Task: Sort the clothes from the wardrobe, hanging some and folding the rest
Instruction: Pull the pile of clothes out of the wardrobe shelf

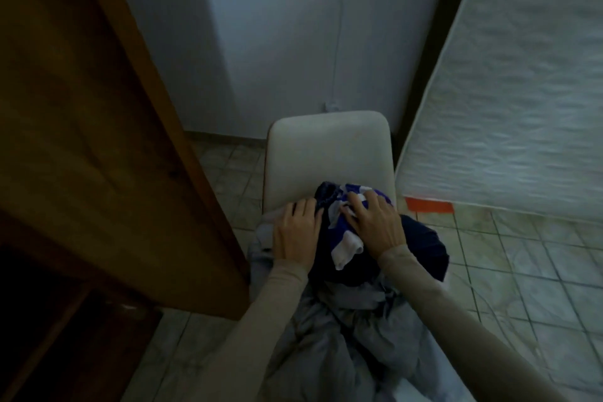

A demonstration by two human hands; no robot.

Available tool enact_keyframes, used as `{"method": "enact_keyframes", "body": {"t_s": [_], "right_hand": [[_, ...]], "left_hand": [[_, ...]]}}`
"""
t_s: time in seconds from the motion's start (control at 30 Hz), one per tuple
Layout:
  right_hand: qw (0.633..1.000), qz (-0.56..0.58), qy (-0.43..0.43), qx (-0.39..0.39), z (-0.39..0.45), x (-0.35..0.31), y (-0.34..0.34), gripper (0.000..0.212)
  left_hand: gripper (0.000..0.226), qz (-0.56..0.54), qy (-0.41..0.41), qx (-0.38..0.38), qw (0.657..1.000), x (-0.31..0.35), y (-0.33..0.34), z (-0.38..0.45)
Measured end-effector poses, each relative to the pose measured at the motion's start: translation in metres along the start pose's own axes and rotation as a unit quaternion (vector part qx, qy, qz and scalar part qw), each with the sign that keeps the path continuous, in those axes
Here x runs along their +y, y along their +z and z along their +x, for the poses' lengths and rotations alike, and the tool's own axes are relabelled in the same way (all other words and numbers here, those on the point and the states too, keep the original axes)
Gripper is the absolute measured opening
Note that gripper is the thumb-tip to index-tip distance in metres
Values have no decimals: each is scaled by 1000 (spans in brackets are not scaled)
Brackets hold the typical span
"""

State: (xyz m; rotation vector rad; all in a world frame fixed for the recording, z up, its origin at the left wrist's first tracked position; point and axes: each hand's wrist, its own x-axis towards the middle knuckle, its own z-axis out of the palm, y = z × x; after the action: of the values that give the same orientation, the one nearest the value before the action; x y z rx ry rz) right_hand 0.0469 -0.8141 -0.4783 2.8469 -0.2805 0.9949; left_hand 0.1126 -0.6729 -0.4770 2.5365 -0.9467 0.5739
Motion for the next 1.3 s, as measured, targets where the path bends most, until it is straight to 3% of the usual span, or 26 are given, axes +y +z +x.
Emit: {"method": "enact_keyframes", "body": {"t_s": [0.1, 0.2, 0.4, 0.57, 0.67, 0.73, 0.8, 0.9, 1.3], "right_hand": [[991, 34, 68, -107, -33, 1, 47, 34], [981, -7, 82, -178, -63, -2, 72, 34], [973, -45, 87, -210, -86, -1, 76, 44], [976, 18, 120, -181, -72, 10, 56, 53], [943, 70, 164, -282, -55, 16, 52, 67], [907, 56, 173, -380, -51, 17, 56, 61], [887, 51, 165, -427, -55, 15, 61, 57], [875, 59, 157, -453, -69, 12, 69, 57], [816, 96, 146, -551, -78, 13, 62, 60]], "left_hand": [[21, -40, -22, -60, 997, -5, 49, -25], [31, -27, -38, -116, 992, -7, 83, -54], [38, 21, -43, -124, 991, -2, 91, -74], [63, -93, -69, -156, 981, -1, 66, -59], [76, -134, -68, -247, 957, 2, 57, -49], [70, -163, -80, -316, 931, 7, 62, -48], [66, -183, -105, -363, 908, 13, 70, -50], [56, -139, -113, -403, 897, 18, 84, -55], [59, -65, -70, -491, 866, 18, 82, -63]]}}
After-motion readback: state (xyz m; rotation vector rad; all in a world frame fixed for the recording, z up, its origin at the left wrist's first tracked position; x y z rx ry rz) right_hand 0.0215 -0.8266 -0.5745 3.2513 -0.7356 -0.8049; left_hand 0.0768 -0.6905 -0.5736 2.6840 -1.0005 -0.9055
